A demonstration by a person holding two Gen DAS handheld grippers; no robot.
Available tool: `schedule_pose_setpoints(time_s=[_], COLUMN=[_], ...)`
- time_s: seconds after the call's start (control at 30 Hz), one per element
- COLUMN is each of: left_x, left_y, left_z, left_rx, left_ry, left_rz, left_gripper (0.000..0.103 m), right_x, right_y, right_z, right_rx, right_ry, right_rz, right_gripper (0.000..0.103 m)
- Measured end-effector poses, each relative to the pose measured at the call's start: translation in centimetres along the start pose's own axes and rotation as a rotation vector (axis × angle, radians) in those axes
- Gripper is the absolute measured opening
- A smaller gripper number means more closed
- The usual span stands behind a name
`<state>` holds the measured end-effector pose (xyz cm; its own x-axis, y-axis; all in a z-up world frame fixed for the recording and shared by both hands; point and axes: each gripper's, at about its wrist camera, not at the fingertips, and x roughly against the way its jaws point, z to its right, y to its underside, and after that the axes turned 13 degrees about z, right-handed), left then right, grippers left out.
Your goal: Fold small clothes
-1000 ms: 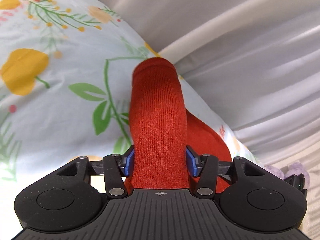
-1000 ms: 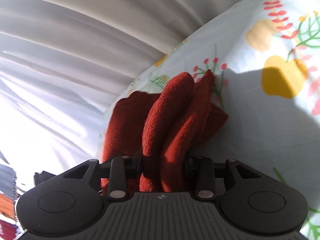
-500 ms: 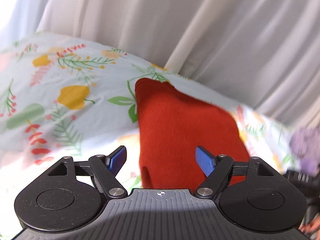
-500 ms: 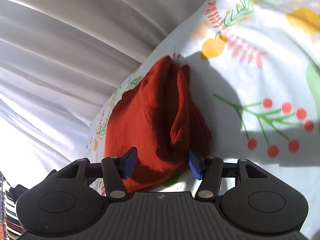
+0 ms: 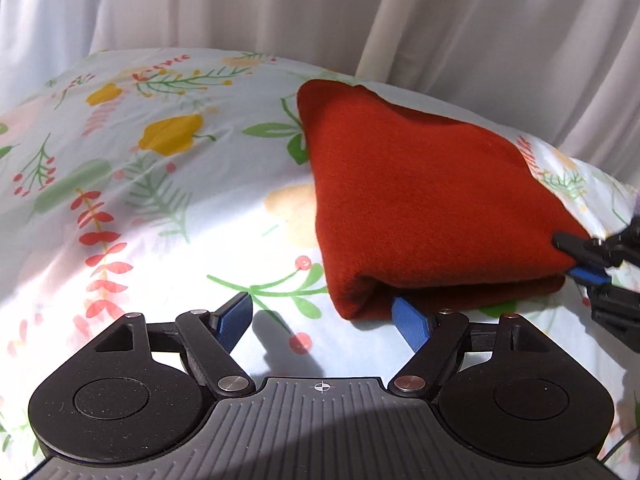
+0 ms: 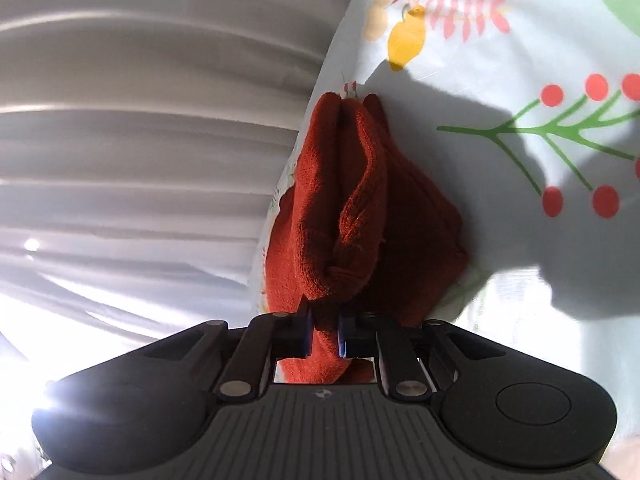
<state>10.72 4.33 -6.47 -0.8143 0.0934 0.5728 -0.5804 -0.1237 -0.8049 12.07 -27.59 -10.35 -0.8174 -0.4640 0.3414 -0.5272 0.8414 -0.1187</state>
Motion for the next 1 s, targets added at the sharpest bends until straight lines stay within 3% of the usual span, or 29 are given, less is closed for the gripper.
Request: schedule_pose_setpoints(time_s=[0.07, 0.13, 0.2, 0.27, 0.33, 0.47, 0.53, 0.6, 0.73, 0.87, 1.0], left_x=[-0.2, -0.2, 0.6, 2.2, 3.5, 2.8, 1.4, 0.6, 0.6, 0.1, -0.6], left_y=[-0.2, -0.4, -0.9, -1.9, -3.1, -4.3, -3.9, -3.1, -2.4, -2.0, -1.8], left_z=[-0.4, -0.9, -1.7, -2.4, -2.9, -1.7, -0.9, -0.6, -1.1, -1.1, -0.9], left_rx=[0.008, 0.015, 0.057, 0.089, 0.124, 0.124, 0.089, 0.078, 0.097, 0.106, 0.103], left_ry=[-0.049, -0.074, -0.093, -0.114, -0.091, -0.048, -0.062, -0.067, -0.058, -0.053, -0.05], left_rz=[-0.001, -0.057, -0.107, -0.091, -0.024, 0.039, 0.011, -0.015, -0.012, -0.024, -0.042], left_gripper=[0.082, 0.083, 0.077, 0.077, 0.08, 0.083, 0.082, 0.081, 0.083, 0.083, 0.085], right_x=[0.4, 0.3, 0.2, 0.5, 1.2, 2.2, 1.9, 1.1, 1.7, 2.4, 0.5], right_y=[-0.1, 0.4, 0.9, 1.4, 1.9, 3.1, 4.0, 5.0, 5.4, 5.5, 6.2], right_z=[-0.6, -1.3, -2.0, -2.8, -4.1, -7.1, -8.5, -9.5, -10.2, -11.1, -10.9], right_rx=[0.116, 0.22, 0.318, 0.421, 0.537, 0.703, 0.79, 0.875, 0.938, 1.009, 1.016], right_ry=[0.076, 0.132, 0.174, 0.195, 0.224, 0.198, 0.165, 0.191, 0.261, 0.272, 0.207], right_rz=[0.021, 0.014, 0.016, 0.029, 0.047, 0.084, 0.087, 0.09, 0.134, 0.192, 0.072], right_gripper=[0.011, 0.011, 0.011, 0.013, 0.018, 0.02, 0.021, 0.021, 0.021, 0.021, 0.021])
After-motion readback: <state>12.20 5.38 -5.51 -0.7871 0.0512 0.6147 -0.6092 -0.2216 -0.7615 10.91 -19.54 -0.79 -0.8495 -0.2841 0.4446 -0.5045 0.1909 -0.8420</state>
